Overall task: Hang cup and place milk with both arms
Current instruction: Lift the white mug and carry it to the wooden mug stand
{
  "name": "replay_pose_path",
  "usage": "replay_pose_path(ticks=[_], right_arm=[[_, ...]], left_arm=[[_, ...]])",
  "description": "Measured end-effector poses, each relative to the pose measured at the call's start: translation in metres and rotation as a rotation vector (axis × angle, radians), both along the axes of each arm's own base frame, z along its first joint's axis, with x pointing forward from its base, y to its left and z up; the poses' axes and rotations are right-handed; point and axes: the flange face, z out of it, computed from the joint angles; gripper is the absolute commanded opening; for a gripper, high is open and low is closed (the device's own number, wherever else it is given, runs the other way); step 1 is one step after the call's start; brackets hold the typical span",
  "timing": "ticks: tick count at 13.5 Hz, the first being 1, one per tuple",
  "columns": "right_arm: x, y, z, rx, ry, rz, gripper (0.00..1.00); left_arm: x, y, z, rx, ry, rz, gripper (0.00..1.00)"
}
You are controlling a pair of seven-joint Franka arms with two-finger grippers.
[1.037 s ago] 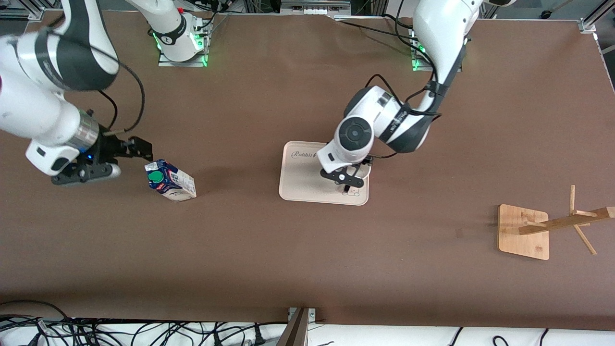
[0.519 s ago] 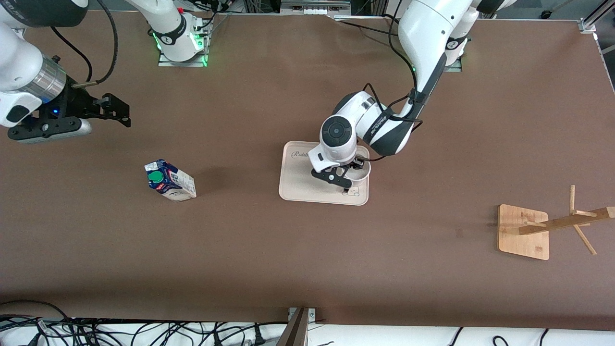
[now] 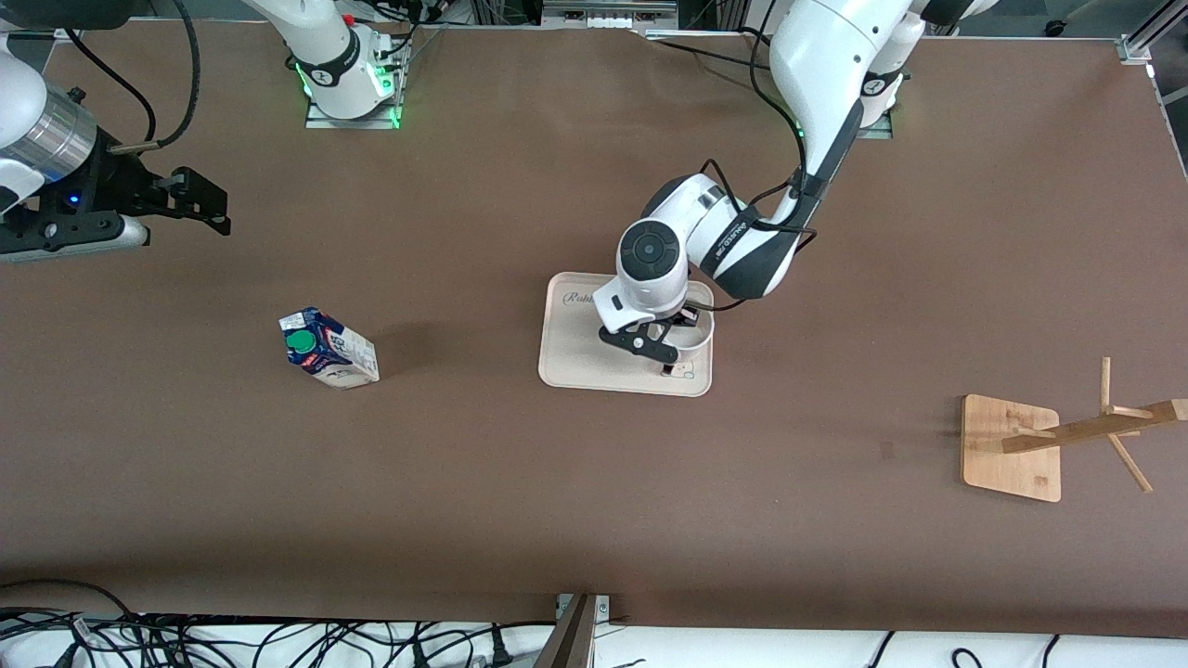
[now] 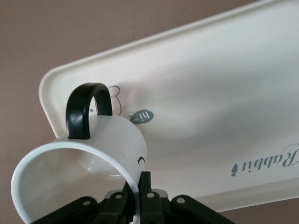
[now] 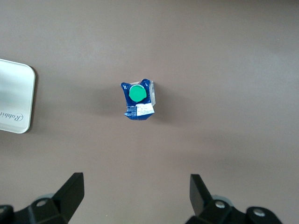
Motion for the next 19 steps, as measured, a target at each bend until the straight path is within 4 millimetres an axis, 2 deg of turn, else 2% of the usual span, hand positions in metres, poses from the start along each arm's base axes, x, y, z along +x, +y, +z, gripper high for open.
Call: replay_pose_path(ticks=[2,3,5,7,9,12,17,19], right_arm=[[0.0,0.0,0.0,-0.001,0.002,-0.001,1.0],[0.0,-0.001,0.0,-0.002,0.003,-0.003,1.0],[0.0,-0.003,0.0,-0.004,0.002,-0.008,1.0],[0.001,-0.005,0.0,-0.005,-0.005,-0.011,1.0],[0.002,-0.005,0.001,-0.004,-0.011,-0.011,1.0],[0.003,-0.004,0.003,-0.003,-0.023,-0.01,1.0],[0.003,-0.003,0.003,-0.003,-0.019,-0.008,1.0],[0.003,-0.003,0.002,-0.003,-0.019,-0.008,1.0]], left_arm=[[0.019,0.011,0.042,-0.014,-0.056,0.042,0.0],[0.032,0.026,0.07,-0.002,-0.073,0.071,0.0],[0.06,0.073,0.131,0.029,-0.081,0.153,0.0],[0.083,0.122,0.174,0.031,-0.092,0.234,0.0],[0.099,0.164,0.195,0.027,-0.105,0.299,0.0],[0.12,0.23,0.213,0.013,-0.116,0.3,0.0],[0.127,0.331,0.262,-0.033,-0.056,0.239,0.0],[0.13,0.373,0.27,-0.066,-0.041,0.195,0.0]])
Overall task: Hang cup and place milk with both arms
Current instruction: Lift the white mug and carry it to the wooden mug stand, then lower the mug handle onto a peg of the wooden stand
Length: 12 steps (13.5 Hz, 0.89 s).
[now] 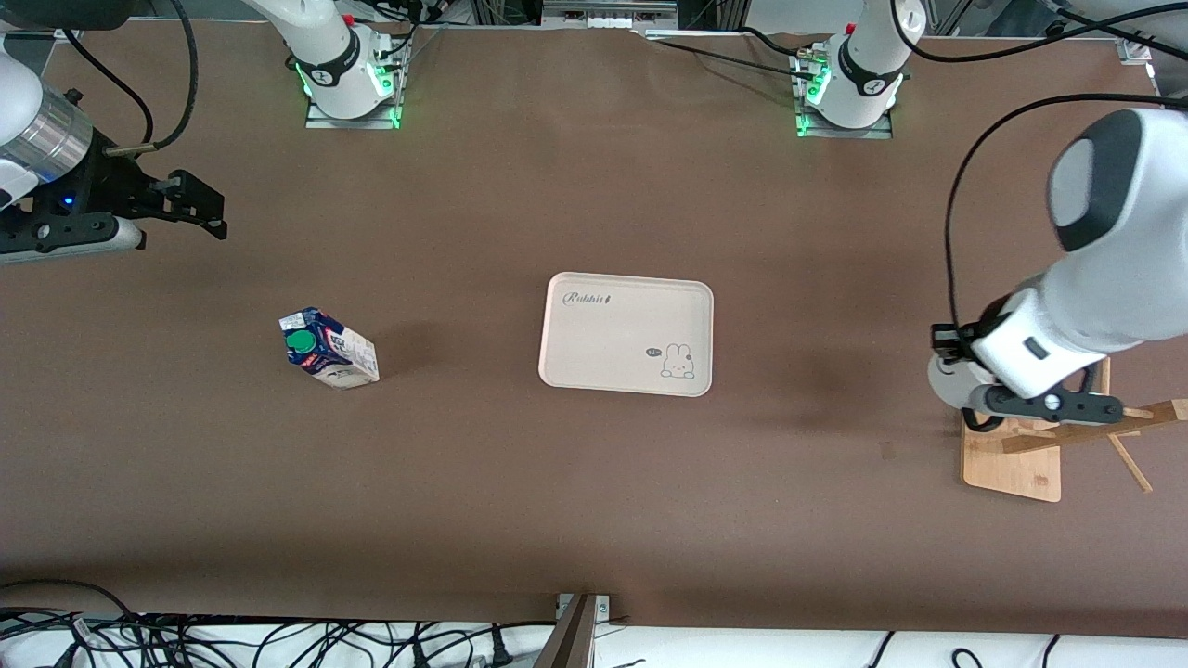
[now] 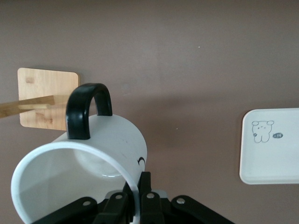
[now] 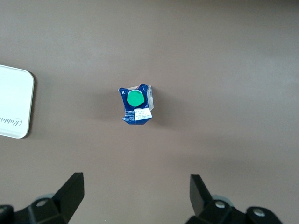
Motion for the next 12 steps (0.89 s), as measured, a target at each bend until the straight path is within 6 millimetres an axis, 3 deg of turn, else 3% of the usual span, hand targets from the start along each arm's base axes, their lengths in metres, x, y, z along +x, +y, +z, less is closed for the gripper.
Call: replay_pose_path(ticks=[4,12], right_arm=[[0.0,0.0,0.0,0.0,0.001,0.0,1.0],[0.0,0.0,0.0,0.0,0.001,0.0,1.0]], left_arm=[[0.002,0.06,0.003,-0.064,-0.005,-0.034,0.0],[-0.007,0.129,0.002,-0.085,0.028,-0.045,0.0]])
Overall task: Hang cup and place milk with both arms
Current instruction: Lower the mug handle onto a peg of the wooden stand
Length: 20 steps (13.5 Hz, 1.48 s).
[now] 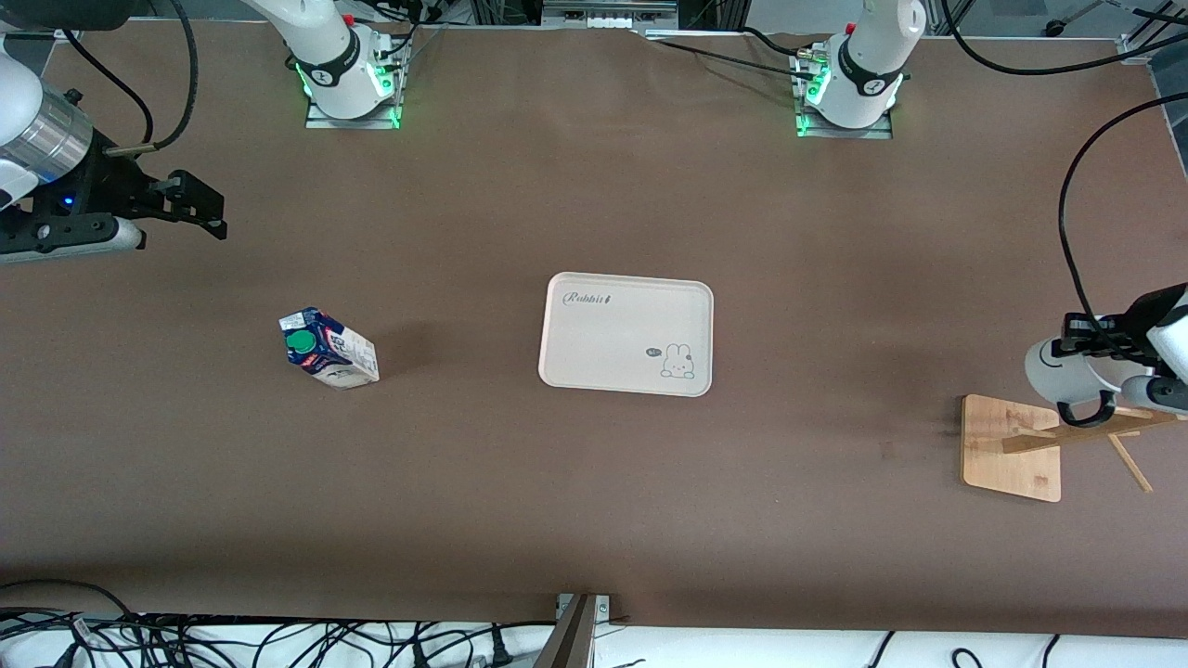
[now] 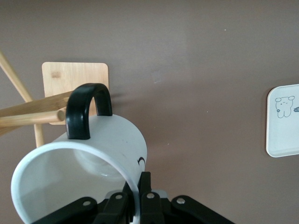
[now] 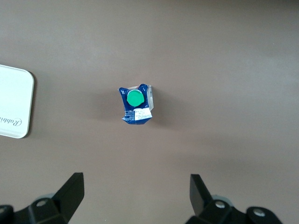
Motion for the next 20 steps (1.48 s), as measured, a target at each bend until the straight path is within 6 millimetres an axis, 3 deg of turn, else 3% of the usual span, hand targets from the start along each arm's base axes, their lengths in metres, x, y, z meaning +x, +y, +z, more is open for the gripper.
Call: replay_pose_path(ticks=[7,11,14,15,16,20], right_arm=[[0.0,0.001,0.0,0.0,0.001,0.001,1.0],[0.0,0.001,0.0,0.0,0.0,0.002,1.0],[0.0,0.001,0.001,0.0,-0.001,0.002,1.0],[0.0,0.001,0.001,0.0,-0.001,0.002,1.0],[0.0,0.001,0.001,0.0,-0.001,0.002,1.0],[0.0,0.001,0.001,0.0,0.0,0.002,1.0]], left_arm=[[-0.005,0.035,0.0,-0.002,0.0,0.031,0.0],[-0.007,0.059,-0.012,-0.005,0.018,0.064,0.0],[-0.005,0.062,-0.02,-0.008,0.029,0.067,0.02],[-0.004,0.061,-0.023,-0.008,0.031,0.066,0.45],[-0.003,0.061,-0.025,-0.009,0.032,0.066,0.99],[0.0,0.06,-0.033,-0.01,0.039,0.073,1.0]])
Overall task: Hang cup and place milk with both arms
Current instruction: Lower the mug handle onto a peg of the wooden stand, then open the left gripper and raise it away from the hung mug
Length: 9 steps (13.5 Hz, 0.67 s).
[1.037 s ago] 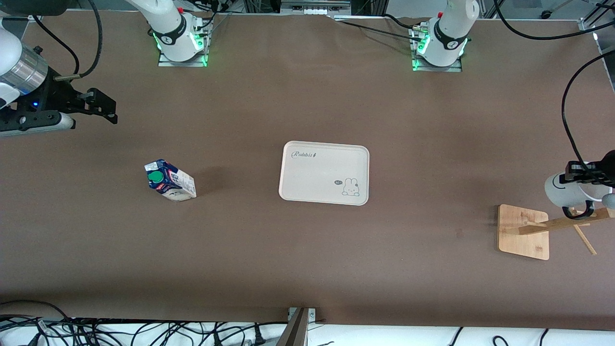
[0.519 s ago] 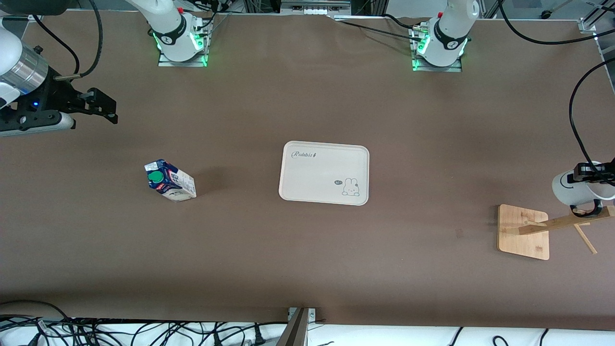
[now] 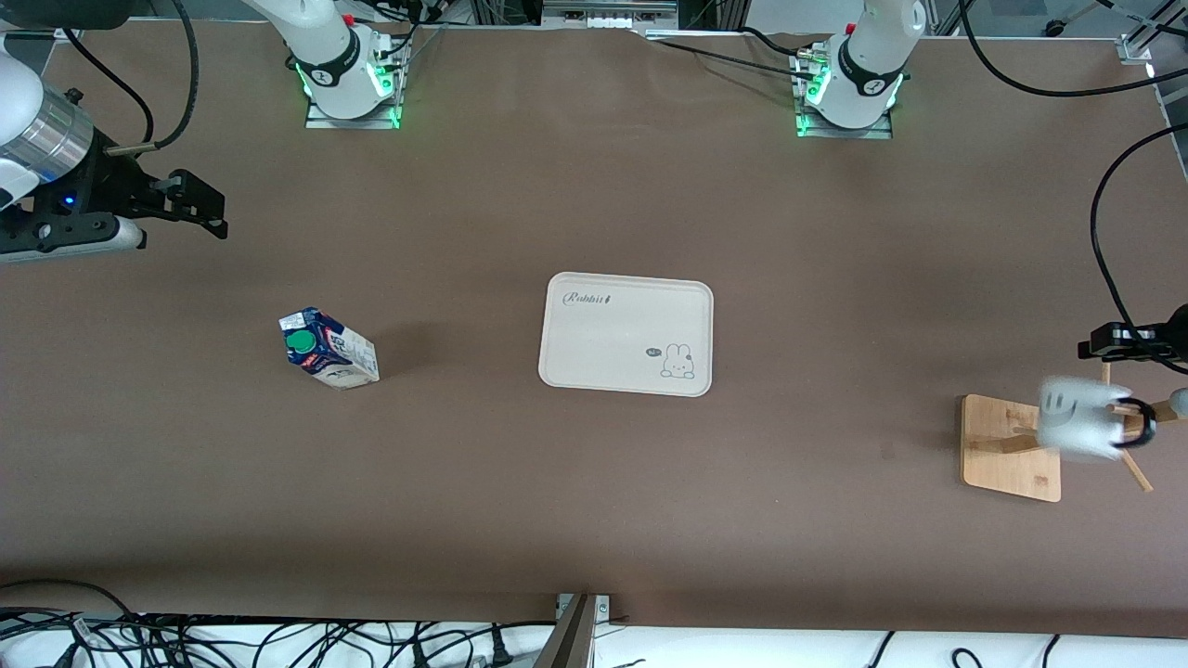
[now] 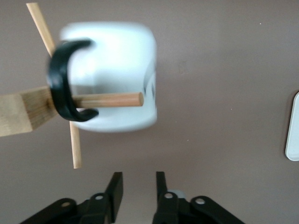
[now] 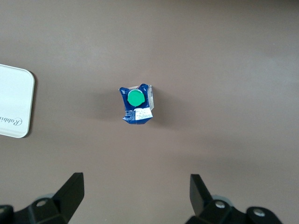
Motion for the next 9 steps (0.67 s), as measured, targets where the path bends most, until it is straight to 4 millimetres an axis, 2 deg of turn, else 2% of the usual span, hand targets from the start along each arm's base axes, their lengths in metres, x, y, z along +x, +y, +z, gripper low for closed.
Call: replay_pose_path(ticks=[3,7,9], right_arm=[[0.0,0.0,0.0,0.0,0.002,0.0,1.0],[-0.001,0.001,0.0,0.0,0.003,0.002,1.0],[-0.001,0.002,0.0,0.0,0.005,0.003,1.0]], left_arm=[[0.003,-0.021,0.009,0.046,-0.009,-0.037,1.0],[0.0,-0.111,0.048,0.114,-0.049,-0.138,1.0],[-0.012,-0.14,0.064,0.123,-0.029,-0.144,1.0]])
